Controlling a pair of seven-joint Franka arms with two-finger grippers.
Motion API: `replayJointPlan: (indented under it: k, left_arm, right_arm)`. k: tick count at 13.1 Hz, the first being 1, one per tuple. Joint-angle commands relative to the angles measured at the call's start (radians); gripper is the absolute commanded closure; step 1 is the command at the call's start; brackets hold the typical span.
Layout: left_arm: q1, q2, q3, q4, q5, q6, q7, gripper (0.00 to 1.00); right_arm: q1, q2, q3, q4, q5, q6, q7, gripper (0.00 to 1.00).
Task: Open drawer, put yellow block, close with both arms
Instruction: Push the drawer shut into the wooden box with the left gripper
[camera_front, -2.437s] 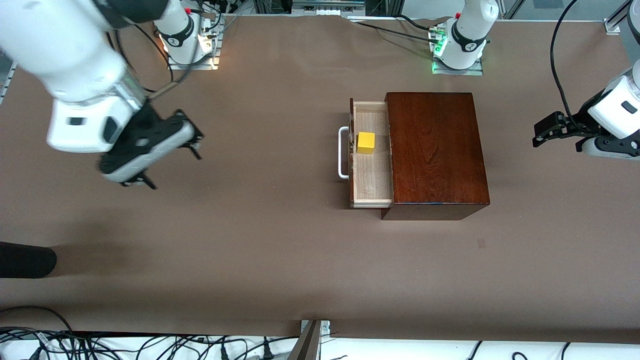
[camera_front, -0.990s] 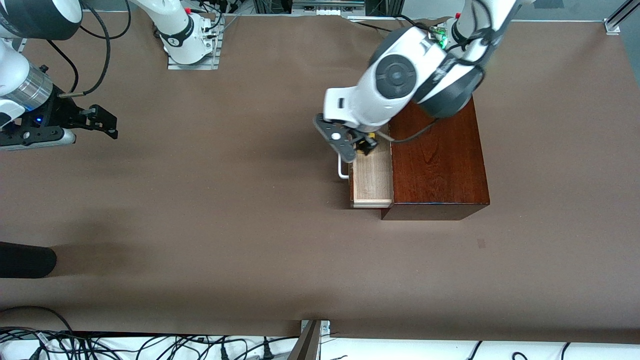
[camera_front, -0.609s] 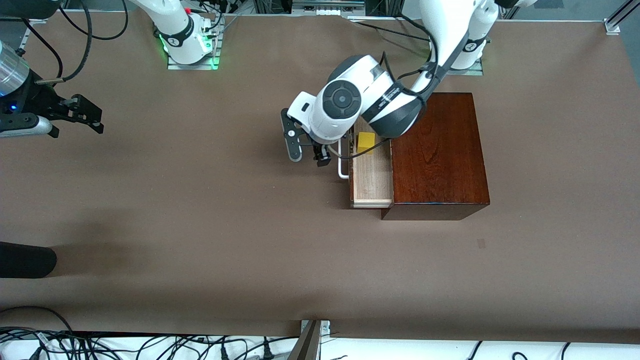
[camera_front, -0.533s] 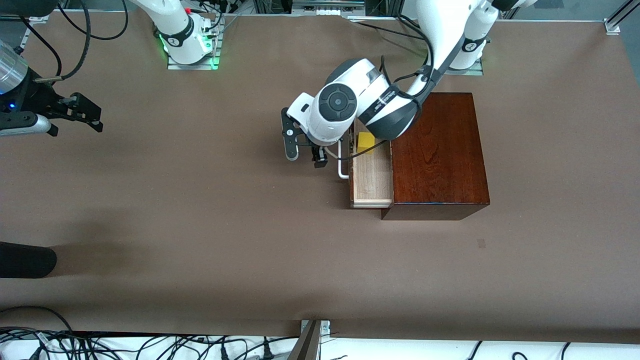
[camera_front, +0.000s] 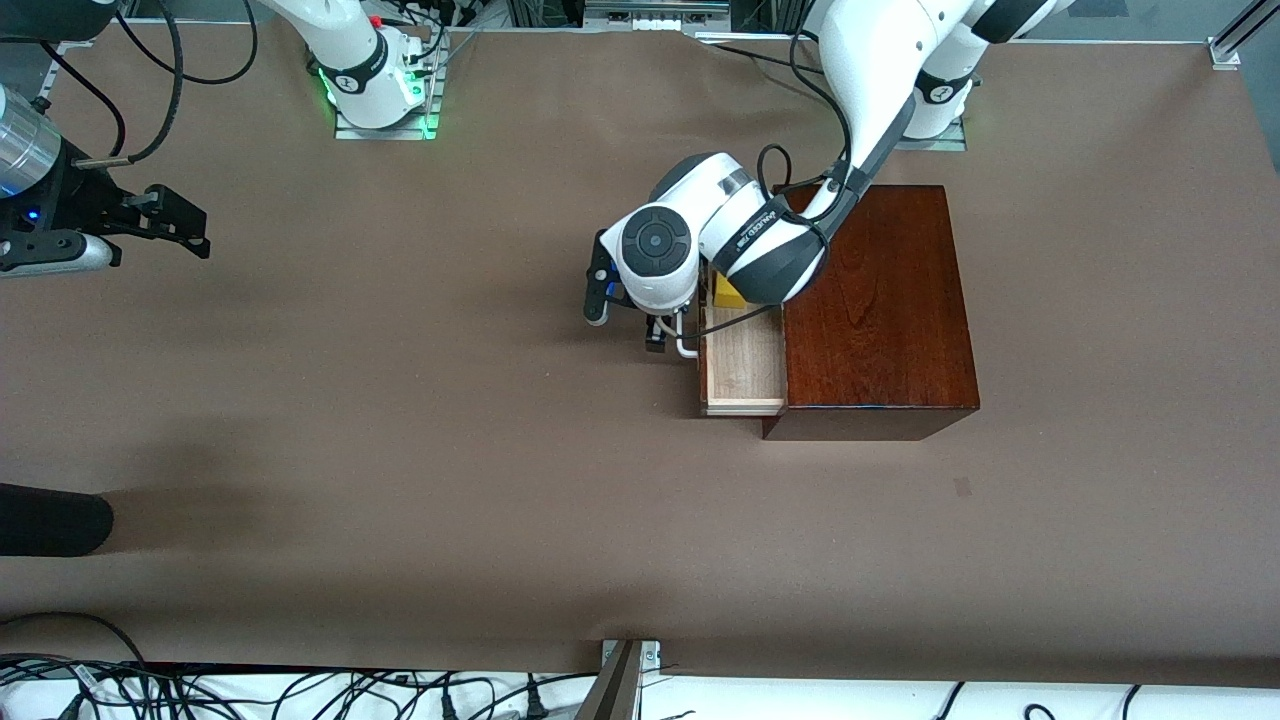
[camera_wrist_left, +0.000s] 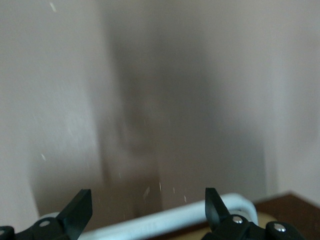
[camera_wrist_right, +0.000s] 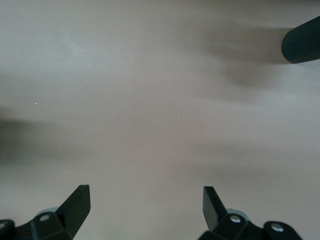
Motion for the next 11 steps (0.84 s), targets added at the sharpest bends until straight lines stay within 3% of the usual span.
replayJointPlan:
  k: [1,3,6,11]
  left_arm:
    - [0.004,-0.005,0.002,0.002,0.091,-0.107,0.027,0.00]
    - [0.013,-0.009,0.003,0.003,0.125,-0.173,0.025,0.00]
    - [0.024,-0.009,0.017,0.003,0.162,-0.207,0.027,0.00]
    - [0.030,-0.006,0.017,0.002,0.168,-0.327,0.014,0.00]
  right_arm:
    - [-0.017,0.010,0.008,0.031,0.002,-0.030,0.016,0.00]
    - [-0.032,0.010,0.015,0.029,0.004,-0.031,0.017,0.00]
    - [-0.173,0.010,0.147,0.029,0.007,-0.039,0.013,0.00]
    - [-0.170,0.007,0.153,0.031,0.005,-0.037,0.017,0.00]
